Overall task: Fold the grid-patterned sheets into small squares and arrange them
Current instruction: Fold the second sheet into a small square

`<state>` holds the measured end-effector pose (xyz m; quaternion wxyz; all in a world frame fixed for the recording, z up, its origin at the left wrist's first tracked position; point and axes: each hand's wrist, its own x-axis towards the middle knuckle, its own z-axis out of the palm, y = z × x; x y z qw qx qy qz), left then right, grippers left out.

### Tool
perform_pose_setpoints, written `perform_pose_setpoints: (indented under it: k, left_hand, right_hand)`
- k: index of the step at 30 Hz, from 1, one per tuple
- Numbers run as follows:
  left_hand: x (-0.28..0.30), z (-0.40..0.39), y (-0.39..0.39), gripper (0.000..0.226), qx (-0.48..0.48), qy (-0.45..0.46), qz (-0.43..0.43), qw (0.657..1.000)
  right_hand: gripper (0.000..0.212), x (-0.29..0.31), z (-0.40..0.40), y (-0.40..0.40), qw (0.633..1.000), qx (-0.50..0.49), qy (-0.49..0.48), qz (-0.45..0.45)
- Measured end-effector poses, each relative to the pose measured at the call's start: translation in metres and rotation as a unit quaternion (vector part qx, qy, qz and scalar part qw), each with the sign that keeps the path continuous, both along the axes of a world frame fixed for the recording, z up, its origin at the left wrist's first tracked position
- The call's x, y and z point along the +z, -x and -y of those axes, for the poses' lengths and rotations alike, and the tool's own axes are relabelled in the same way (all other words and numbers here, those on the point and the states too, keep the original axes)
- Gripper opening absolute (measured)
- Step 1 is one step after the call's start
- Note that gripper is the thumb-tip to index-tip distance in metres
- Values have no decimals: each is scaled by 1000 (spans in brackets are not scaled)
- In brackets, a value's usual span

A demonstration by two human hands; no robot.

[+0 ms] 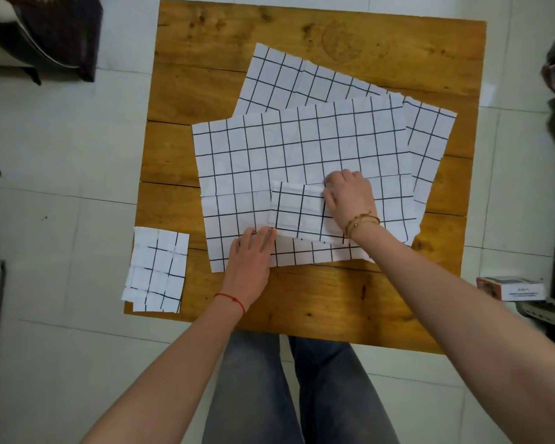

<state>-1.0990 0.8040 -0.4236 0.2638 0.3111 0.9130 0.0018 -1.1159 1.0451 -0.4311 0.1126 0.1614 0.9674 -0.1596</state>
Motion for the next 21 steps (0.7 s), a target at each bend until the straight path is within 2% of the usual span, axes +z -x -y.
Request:
perform_pose_setpoints:
  k: [6, 11, 14, 16, 18, 21]
  left_hand:
    - [4, 1, -1, 67, 20, -14, 8, 1000]
    - [8, 3, 1, 63, 31, -33, 23, 999]
    - [9, 4, 2, 53, 100, -90, 36, 990]
    - [10, 6, 2, 42, 171, -145, 47, 973]
    - [13, 6, 4, 35, 266, -195, 83, 940]
    - [24, 5, 9, 38, 426, -241, 194, 850]
  right_hand:
    - [22, -6, 5, 27, 996, 26, 11, 87]
    - [9, -6, 2, 25, 988, -1, 124, 93]
    - [5, 6, 4, 20, 971, -40, 218, 90]
    - [5, 16, 9, 17, 949, -89, 290, 91]
    - [14, 27, 16, 13, 924, -121, 350, 91]
    - [24, 40, 31, 7, 881, -177, 432, 78]
